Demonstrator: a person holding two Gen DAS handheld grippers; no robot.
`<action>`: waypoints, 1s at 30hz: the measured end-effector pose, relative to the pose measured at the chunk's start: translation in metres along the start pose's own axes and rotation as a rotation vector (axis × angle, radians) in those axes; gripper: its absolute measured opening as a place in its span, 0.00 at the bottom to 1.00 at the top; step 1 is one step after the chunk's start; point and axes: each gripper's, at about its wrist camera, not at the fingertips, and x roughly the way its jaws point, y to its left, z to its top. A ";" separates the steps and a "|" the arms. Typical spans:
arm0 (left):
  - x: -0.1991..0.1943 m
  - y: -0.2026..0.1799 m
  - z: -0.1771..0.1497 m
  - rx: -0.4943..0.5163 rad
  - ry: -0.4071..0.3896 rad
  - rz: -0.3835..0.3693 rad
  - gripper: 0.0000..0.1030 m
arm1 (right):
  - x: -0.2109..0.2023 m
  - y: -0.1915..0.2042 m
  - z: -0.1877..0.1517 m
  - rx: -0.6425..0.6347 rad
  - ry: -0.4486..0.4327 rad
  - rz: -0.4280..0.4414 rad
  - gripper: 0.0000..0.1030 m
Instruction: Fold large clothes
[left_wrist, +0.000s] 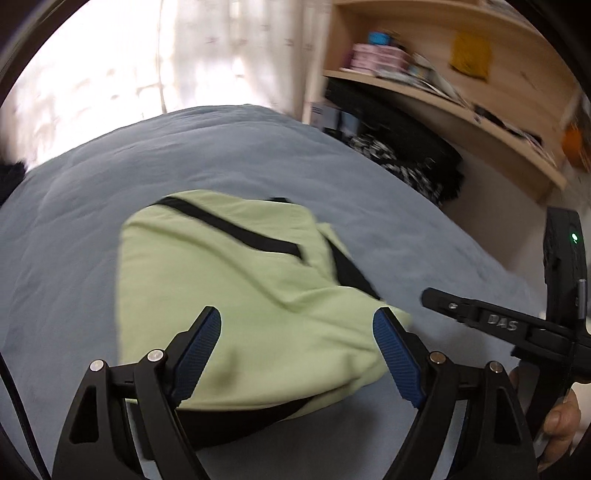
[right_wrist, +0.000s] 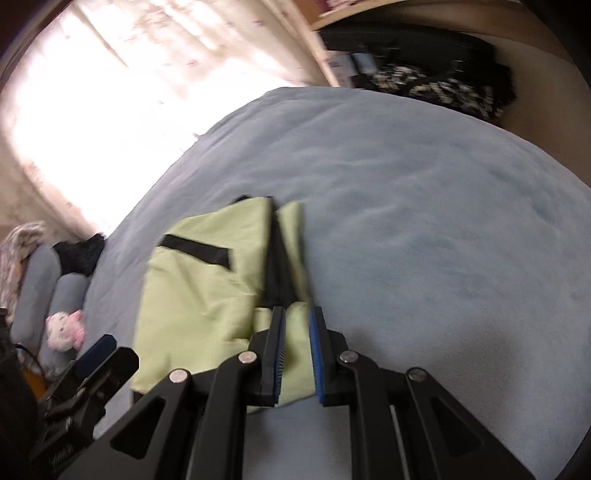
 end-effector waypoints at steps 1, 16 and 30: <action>-0.001 0.012 0.001 -0.031 0.002 0.017 0.81 | 0.002 0.005 0.003 -0.009 0.017 0.026 0.12; 0.025 0.143 -0.045 -0.351 0.156 0.082 0.81 | 0.070 0.020 0.016 -0.004 0.317 0.101 0.26; 0.037 0.139 -0.049 -0.329 0.164 0.070 0.78 | 0.093 0.042 0.025 -0.109 0.318 0.156 0.05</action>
